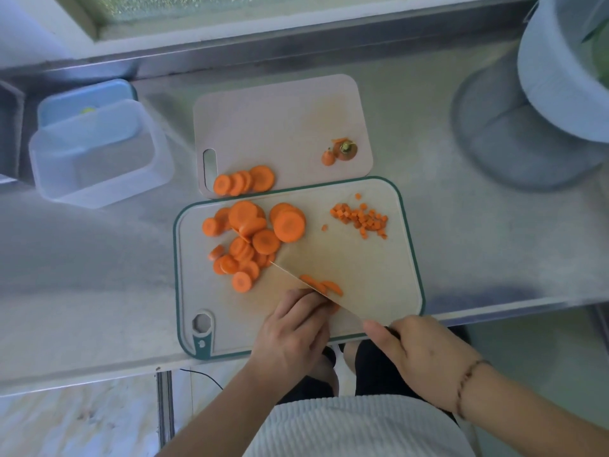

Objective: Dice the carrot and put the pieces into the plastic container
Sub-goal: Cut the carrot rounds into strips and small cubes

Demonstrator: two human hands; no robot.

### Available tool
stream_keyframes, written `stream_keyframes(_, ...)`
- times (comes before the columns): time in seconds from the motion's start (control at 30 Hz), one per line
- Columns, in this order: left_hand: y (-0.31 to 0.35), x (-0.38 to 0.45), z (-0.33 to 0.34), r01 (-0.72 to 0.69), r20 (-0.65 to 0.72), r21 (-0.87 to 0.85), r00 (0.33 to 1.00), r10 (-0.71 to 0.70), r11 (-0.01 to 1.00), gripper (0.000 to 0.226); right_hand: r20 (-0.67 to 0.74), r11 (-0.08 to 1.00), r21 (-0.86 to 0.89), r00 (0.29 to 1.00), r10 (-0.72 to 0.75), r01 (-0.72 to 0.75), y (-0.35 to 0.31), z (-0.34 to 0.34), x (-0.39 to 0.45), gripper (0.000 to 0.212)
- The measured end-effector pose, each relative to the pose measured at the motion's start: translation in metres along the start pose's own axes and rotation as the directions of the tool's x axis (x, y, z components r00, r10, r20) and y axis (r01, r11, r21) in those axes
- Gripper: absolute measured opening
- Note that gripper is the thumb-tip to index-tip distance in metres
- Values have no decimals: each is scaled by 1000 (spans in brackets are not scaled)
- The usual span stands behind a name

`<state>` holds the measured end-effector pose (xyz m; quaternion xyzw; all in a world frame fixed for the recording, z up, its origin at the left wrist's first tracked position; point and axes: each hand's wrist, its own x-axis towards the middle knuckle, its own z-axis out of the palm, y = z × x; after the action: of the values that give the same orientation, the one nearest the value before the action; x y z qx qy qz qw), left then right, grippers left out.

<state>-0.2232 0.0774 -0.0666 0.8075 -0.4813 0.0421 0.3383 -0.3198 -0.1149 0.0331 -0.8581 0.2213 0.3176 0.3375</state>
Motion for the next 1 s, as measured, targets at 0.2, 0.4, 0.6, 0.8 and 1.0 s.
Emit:
stream_keyframes(0.2, -2, -2, 0, -3, -52, 5, 999, 3, 1000, 26, -27, 995, 83, 998, -48, 50, 10, -5, -14, 68)
stream_keyframes(0.4, 3, 5, -4, -21, -95, -1, 995, 20, 1000, 46, 21, 997, 39, 998, 60, -60, 28, -3, -32, 84)
stream_keyframes(0.6, 1, 1, 0, -3, -79, -11, 997, 2, 1000, 36, 24, 998, 34, 998, 51, -52, 21, 6, -20, 87)
stream_keyframes(0.8, -2, -3, -1, 14, -59, 5, 998, -14, 1000, 15, -16, 998, 50, 999, -30, 31, -1, 6, -4, 69)
stream_keyframes(1.0, -3, -8, 1, 51, -66, -11, 996, -52, 999, 10, -26, 995, 103, 1000, 15, -13, 19, 8, -26, 80)
